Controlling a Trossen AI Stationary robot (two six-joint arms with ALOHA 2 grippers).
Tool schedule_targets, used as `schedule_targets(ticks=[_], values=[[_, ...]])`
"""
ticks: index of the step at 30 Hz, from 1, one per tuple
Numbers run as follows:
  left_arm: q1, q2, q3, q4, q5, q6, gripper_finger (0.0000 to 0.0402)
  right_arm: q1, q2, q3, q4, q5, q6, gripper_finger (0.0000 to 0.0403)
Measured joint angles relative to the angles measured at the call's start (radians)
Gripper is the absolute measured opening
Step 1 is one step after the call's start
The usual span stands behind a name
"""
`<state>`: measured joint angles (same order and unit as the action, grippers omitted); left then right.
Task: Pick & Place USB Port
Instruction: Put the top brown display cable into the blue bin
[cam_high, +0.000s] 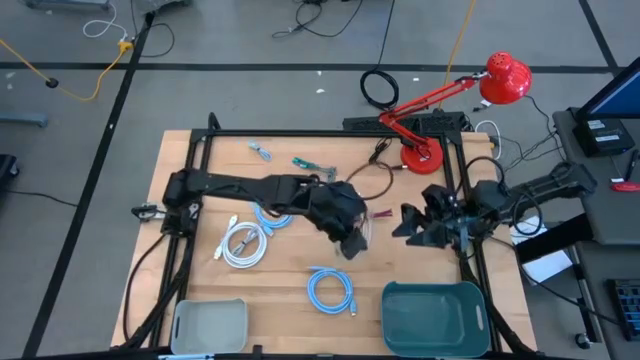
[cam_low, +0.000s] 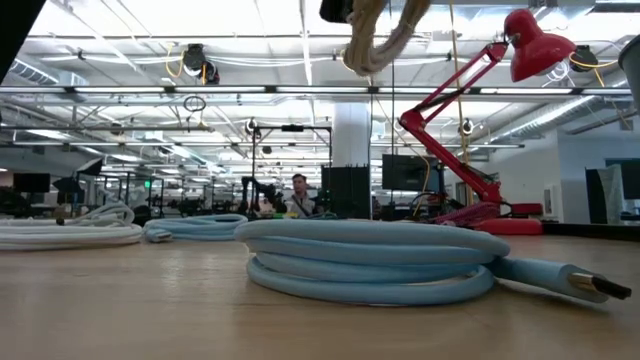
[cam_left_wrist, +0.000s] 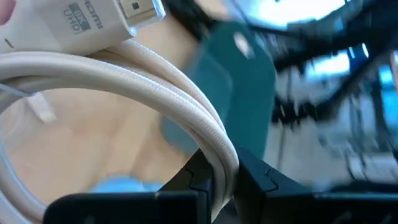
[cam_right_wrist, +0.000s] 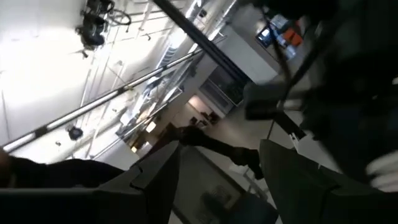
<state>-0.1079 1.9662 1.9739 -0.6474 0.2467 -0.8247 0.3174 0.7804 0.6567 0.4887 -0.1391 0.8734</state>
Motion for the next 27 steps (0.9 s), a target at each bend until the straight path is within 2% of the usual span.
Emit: schedule_targets(ticks=[6, 11, 16, 19, 24, 27], values=[[-0.028, -0.103, 0.000, -0.196, -0.235, -0.061, 0.0032, 0.062, 0.024, 0.000, -0.036, 0.083, -0.122, 0.0212], [-0.069, -0.186, 0.001, -0.148, -0.302, -0.072, 0.0032, 0.071, 0.073, 0.001, -0.080, 0.281, -0.111, 0.0212], [-0.114, -0.178, 0.000, -0.159, -0.319, -0.078, 0.0032, 0.046, 0.148, 0.000, -0.050, 0.520, -0.074, 0.0212], [-0.127, -0.159, 0.000, -0.178, -0.299, -0.056, 0.0032, 0.005, 0.196, 0.000, -0.046, 0.534, -0.033, 0.0212], [-0.144, -0.153, 0.000, -0.299, -0.298, -0.026, 0.0032, -0.026, 0.261, -0.001, -0.033, 0.530, 0.066, 0.0212], [-0.166, -0.160, 0.000, -0.366, -0.300, 0.071, 0.0032, -0.023, 0.271, 0.000, 0.013, 0.527, 0.053, 0.0212]])
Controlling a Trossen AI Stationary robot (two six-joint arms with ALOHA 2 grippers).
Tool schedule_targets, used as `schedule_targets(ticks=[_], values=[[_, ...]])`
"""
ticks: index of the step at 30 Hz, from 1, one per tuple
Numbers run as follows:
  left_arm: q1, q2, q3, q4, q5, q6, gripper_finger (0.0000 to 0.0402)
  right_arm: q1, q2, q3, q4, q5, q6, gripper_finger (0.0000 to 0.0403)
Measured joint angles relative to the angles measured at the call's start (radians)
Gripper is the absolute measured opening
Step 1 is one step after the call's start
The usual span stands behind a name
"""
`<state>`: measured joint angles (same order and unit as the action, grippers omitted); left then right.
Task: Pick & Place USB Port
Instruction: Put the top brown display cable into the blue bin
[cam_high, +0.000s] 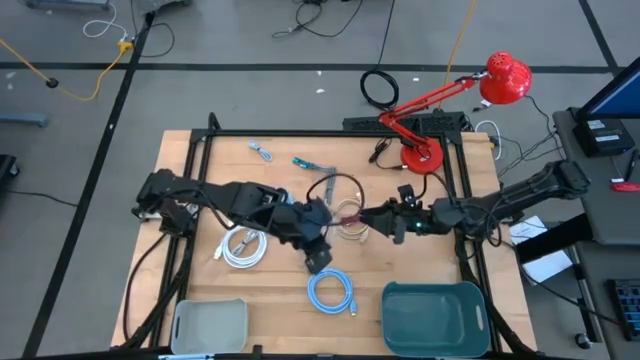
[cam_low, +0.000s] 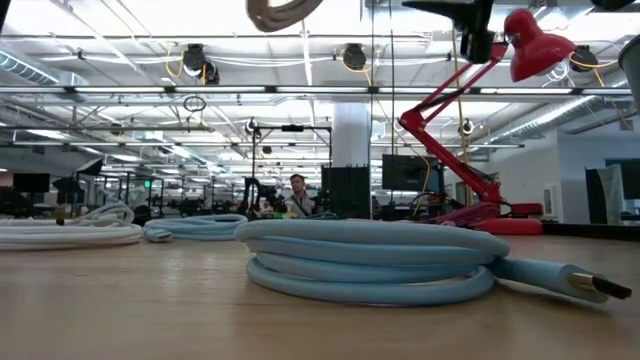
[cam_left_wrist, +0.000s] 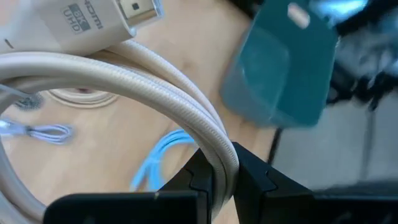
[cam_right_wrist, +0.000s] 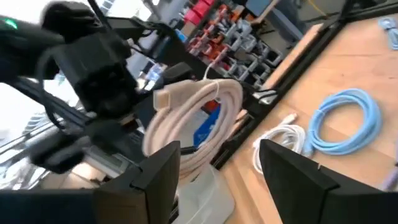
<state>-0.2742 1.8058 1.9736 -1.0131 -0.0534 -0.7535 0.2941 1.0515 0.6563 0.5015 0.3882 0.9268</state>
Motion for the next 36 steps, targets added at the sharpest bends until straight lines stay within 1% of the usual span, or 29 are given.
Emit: schedule_targets(ticks=[2, 4, 6, 9, 13, 15, 18, 21, 24, 29, 36], values=[[-0.021, -0.002, 0.000, -0.031, 0.039, 0.090, 0.0032, 0.001, 0.007, 0.001, 0.046, -0.003, 0.002, 0.0212], [-0.034, -0.002, 0.000, -0.085, 0.096, 0.125, 0.0032, -0.011, 0.007, 0.001, 0.060, -0.054, 0.024, 0.0212], [-0.038, 0.001, 0.000, -0.122, 0.154, 0.147, 0.0032, -0.051, 0.009, 0.001, 0.031, -0.150, 0.154, 0.0212], [-0.046, 0.005, 0.000, -0.182, 0.175, 0.175, 0.0032, -0.102, 0.041, 0.000, -0.047, -0.265, 0.376, 0.0215], [-0.056, 0.006, 0.000, -0.263, 0.188, 0.207, 0.0032, -0.138, 0.108, 0.001, -0.018, -0.404, 0.505, 0.0233], [-0.055, 0.007, 0.000, -0.292, 0.192, 0.222, 0.0032, -0.147, 0.154, 0.000, 0.022, -0.445, 0.549, 0.0246], [-0.049, 0.018, 0.000, -0.277, 0.215, 0.243, 0.0032, -0.156, 0.237, 0.000, 0.147, -0.468, 0.604, 0.0266], [-0.045, 0.043, 0.000, -0.246, 0.266, 0.250, 0.0032, -0.157, 0.316, 0.001, 0.296, -0.470, 0.637, 0.0284], [-0.045, 0.083, 0.001, -0.237, 0.301, 0.265, 0.0032, -0.157, 0.384, 0.001, 0.375, -0.469, 0.659, 0.0295], [-0.045, 0.132, 0.001, -0.202, 0.341, 0.296, 0.0032, -0.150, 0.443, 0.001, 0.408, -0.471, 0.677, 0.0297], [-0.026, 0.153, 0.045, -0.196, 0.322, 0.336, 0.0032, -0.155, 0.455, 0.001, 0.405, -0.472, 0.682, 0.0297]])
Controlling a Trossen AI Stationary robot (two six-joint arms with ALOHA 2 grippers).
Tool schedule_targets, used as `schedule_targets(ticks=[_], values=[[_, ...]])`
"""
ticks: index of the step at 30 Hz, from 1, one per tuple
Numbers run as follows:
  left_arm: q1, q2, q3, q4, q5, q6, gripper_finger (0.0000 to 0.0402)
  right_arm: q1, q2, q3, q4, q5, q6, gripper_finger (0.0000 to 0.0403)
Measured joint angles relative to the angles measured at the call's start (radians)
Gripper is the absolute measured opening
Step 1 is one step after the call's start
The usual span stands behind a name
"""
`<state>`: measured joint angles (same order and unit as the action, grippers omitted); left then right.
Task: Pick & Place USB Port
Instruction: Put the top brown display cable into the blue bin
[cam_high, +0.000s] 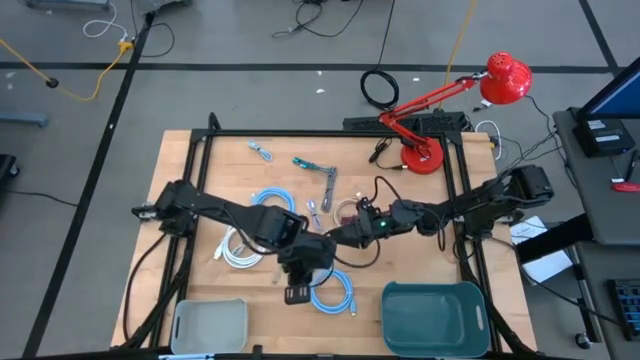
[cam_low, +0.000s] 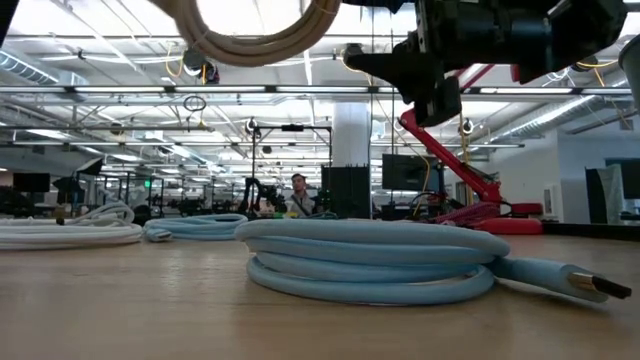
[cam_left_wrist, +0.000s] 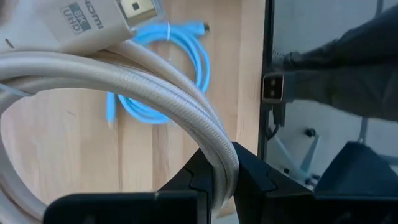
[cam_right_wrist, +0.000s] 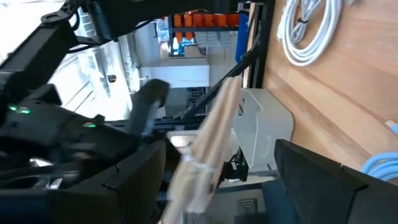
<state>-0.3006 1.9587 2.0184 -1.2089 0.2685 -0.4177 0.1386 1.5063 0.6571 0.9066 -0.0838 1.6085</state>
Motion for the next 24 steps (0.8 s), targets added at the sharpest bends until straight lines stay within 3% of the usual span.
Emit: schedule_targets(ticks=[8, 24], values=[[0.057, -0.001, 0.036, 0.051, 0.018, 0.013, 0.0032, -0.020, 0.000, 0.000, 0.002, -0.008, 0.004, 0.0297], [0.061, 0.054, 0.036, 0.063, 0.086, 0.062, 0.0032, -0.021, 0.000, 0.008, 0.045, -0.015, 0.028, 0.0297]])
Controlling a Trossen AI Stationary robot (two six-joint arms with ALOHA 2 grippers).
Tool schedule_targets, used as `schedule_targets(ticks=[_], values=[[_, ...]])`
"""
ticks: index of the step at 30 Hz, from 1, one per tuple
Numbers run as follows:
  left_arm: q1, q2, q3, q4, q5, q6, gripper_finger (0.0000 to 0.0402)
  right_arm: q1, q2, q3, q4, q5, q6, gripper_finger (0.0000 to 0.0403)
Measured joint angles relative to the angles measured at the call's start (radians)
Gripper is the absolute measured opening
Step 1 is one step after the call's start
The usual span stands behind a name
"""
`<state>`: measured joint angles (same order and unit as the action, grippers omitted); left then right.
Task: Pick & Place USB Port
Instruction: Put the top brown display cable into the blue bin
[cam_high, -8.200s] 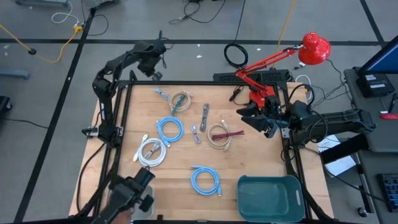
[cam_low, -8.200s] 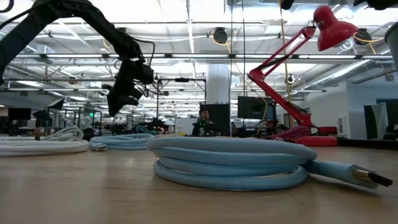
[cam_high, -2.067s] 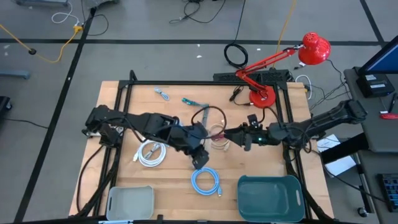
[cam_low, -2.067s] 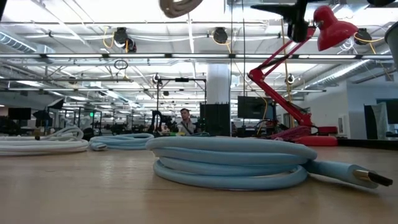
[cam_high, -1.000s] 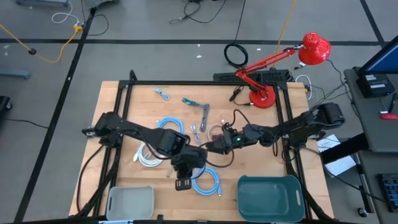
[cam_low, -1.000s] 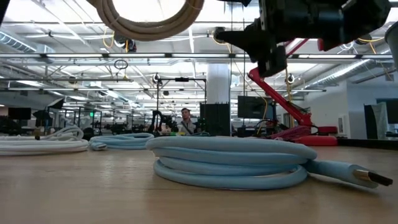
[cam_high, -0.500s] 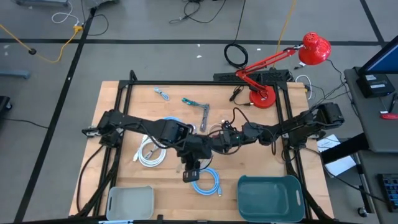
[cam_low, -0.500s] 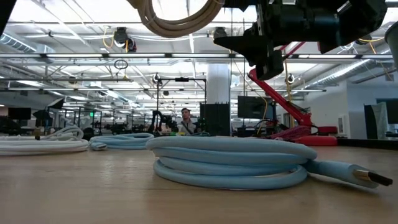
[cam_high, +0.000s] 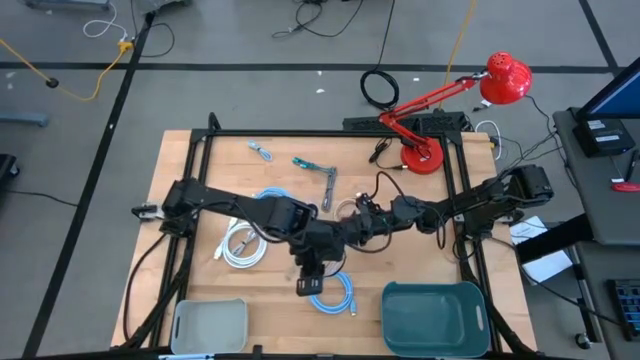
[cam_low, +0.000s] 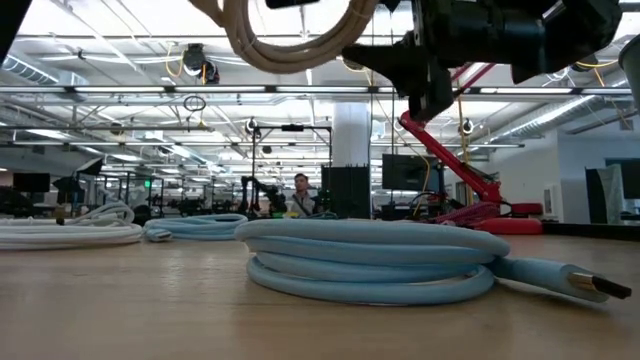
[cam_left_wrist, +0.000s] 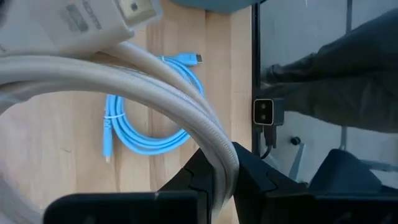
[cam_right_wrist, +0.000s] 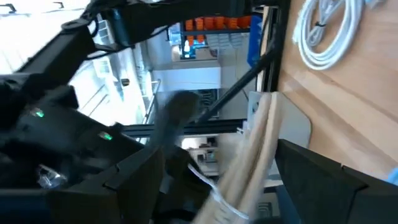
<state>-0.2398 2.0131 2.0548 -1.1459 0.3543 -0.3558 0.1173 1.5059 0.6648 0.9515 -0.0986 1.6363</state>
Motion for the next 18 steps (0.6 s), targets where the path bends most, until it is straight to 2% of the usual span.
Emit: schedule_targets(ticks=[9, 12, 18], values=[[0.002, 0.017, 0.004, -0.058, -0.048, 0.040, 0.0032, 0.010, 0.001, 0.031, -0.028, -0.003, -0.009, 0.0297], [0.007, 0.017, 0.040, -0.118, -0.076, 0.053, 0.0032, 0.012, 0.000, 0.032, -0.045, -0.014, -0.007, 0.0297], [0.020, 0.015, 0.090, -0.102, -0.087, 0.062, 0.0032, 0.009, 0.000, 0.033, -0.069, -0.008, 0.001, 0.0295]])
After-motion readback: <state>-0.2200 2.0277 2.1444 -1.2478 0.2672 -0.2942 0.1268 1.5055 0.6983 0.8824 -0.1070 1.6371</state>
